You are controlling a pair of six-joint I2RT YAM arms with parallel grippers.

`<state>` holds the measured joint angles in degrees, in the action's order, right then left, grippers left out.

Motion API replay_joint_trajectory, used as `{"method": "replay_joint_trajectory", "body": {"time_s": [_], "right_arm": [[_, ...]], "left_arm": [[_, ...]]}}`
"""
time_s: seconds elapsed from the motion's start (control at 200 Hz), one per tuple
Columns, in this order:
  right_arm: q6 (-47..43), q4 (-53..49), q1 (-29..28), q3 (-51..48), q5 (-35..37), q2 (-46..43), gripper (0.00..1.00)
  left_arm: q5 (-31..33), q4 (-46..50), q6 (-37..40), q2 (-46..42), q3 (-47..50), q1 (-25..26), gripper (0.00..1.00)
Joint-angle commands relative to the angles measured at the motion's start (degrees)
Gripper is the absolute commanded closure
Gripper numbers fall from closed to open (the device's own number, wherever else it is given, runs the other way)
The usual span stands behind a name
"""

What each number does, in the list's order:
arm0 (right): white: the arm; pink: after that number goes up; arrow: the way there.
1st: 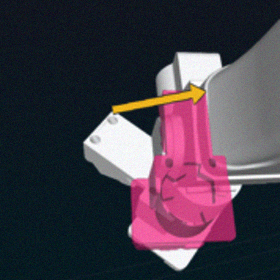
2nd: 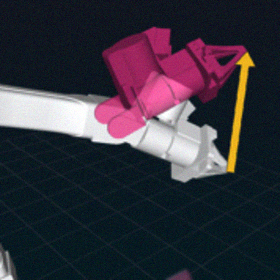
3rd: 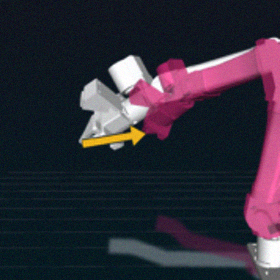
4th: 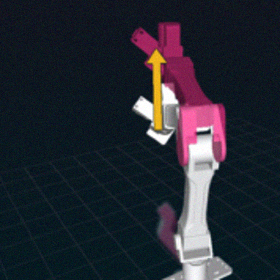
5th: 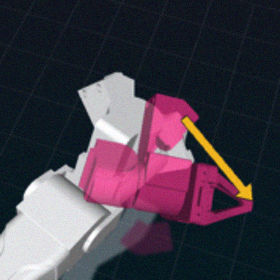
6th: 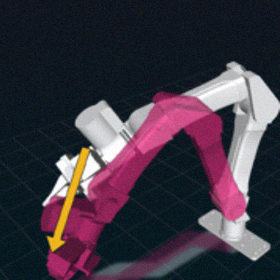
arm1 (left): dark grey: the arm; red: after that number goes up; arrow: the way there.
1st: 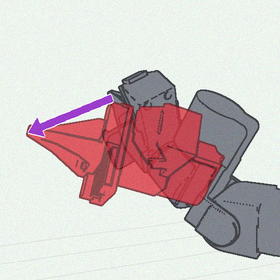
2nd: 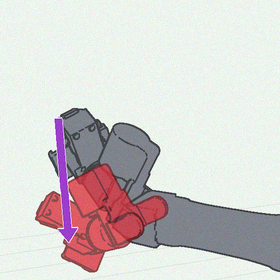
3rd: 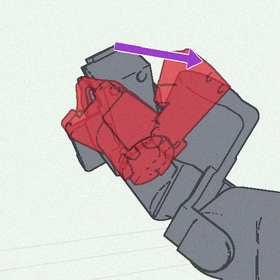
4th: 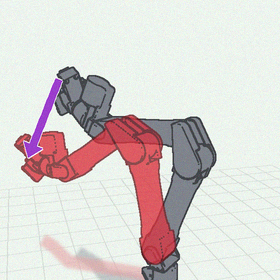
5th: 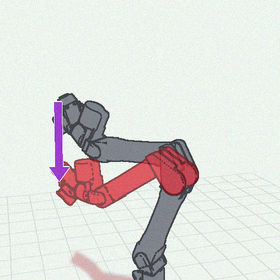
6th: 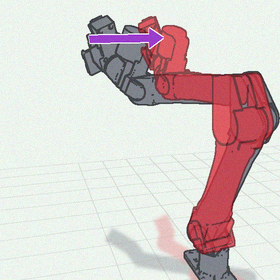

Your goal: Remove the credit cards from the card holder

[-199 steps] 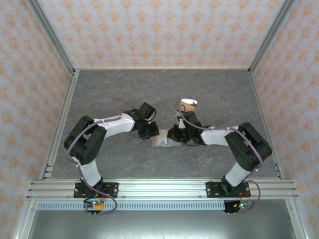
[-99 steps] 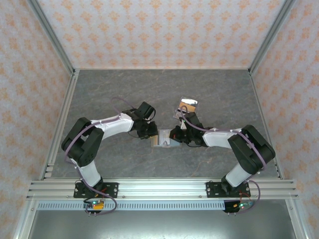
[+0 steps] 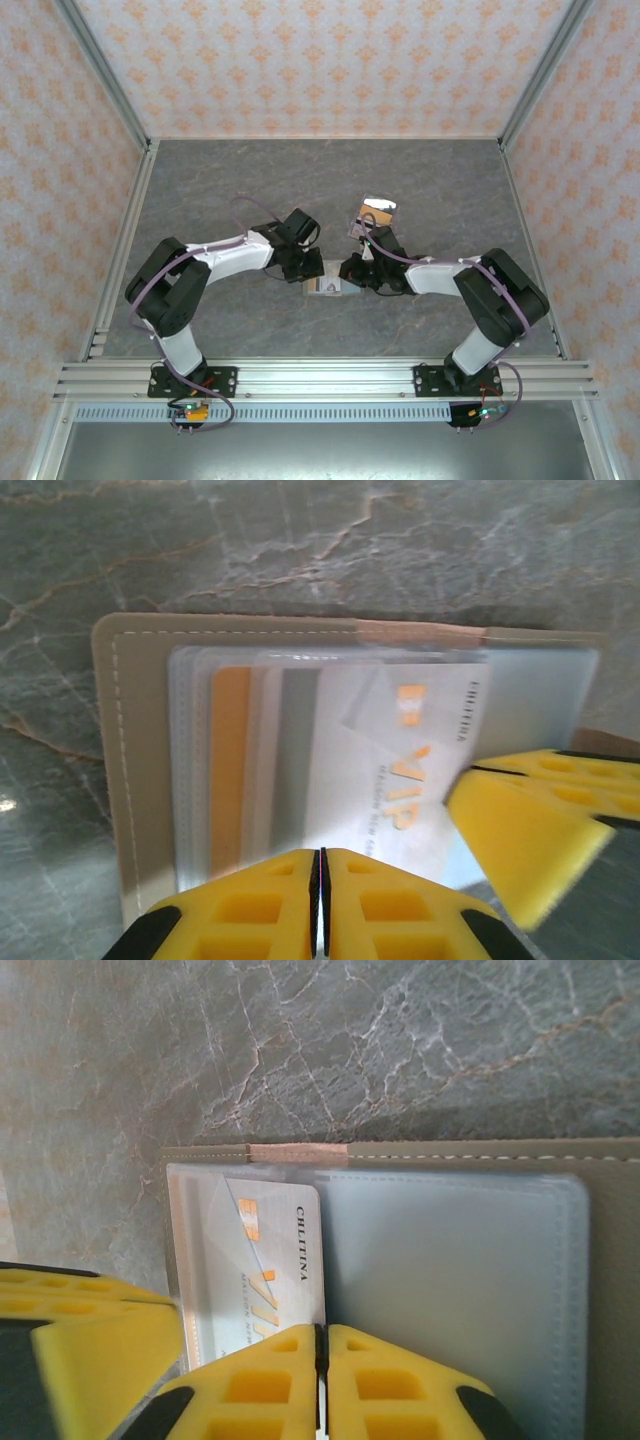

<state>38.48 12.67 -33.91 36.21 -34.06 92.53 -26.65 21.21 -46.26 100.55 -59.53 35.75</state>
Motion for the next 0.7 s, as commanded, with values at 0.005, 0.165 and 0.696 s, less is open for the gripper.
{"method": "replay_joint_trajectory", "body": {"time_s": [0.005,0.165,0.696], "right_arm": [[1.1,2.2,0.5,-0.1,0.3,1.6,0.87],[2.8,4.3,0.5,0.2,-0.5,3.8,0.81],[0.8,1.0,0.6,0.4,1.9,1.6,0.91]], "left_arm": [[1.7,0.0,0.1,1.7,-0.1,-0.2,0.88],[2.3,1.0,0.4,2.8,0.2,-0.2,0.89],[4.2,3.0,0.6,2.4,0.4,-0.7,0.88]]}}
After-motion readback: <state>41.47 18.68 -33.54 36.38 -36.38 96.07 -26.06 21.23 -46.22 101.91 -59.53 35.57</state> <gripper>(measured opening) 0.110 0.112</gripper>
